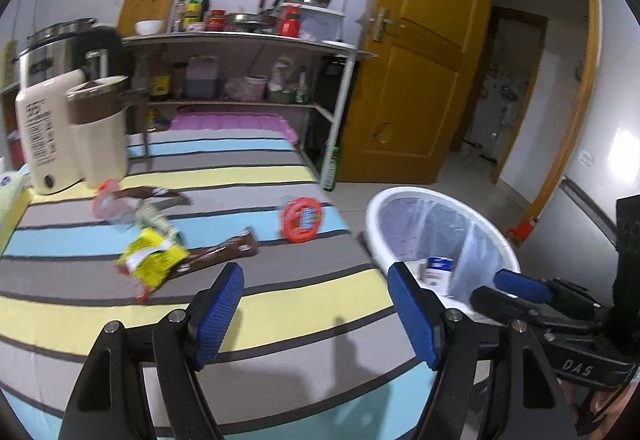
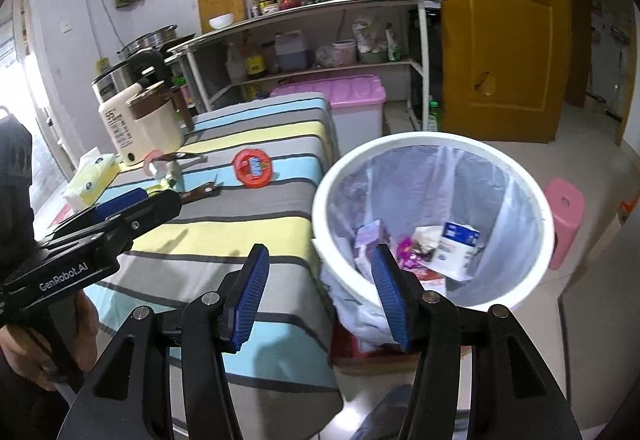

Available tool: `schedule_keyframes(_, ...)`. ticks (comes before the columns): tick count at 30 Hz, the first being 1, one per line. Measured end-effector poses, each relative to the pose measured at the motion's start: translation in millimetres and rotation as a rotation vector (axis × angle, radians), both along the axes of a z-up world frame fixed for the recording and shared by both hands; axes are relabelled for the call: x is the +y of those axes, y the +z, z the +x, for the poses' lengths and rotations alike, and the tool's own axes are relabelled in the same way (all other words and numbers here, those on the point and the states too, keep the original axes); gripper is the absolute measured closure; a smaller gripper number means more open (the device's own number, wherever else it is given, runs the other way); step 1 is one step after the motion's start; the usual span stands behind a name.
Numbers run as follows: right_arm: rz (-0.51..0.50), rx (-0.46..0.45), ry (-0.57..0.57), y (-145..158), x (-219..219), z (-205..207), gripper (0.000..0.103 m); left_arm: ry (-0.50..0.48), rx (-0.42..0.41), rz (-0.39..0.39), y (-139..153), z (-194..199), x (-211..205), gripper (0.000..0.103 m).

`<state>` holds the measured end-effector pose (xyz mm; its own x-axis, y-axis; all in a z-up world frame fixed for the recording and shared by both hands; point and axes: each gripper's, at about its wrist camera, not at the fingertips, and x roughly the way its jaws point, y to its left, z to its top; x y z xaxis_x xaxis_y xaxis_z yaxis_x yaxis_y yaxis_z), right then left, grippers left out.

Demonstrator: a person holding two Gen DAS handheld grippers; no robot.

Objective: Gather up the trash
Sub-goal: 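Grasp the red jelly cup with the right tool while the left tool grasps the yellow wrapper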

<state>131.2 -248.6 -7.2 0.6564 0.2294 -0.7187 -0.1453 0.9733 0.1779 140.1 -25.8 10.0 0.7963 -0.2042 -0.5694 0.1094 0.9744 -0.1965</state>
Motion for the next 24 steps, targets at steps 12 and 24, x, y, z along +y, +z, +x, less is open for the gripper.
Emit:
schedule_keyframes(12,0.014,0.017,0.054,-4,29,18,0.049,0.095,0.004,0.033,0,-6,50,0.029)
schedule_keyframes(24,0.034,0.033,0.108,-5,54,49,0.049,0.145,0.048,0.079,-5,21,93,0.029)
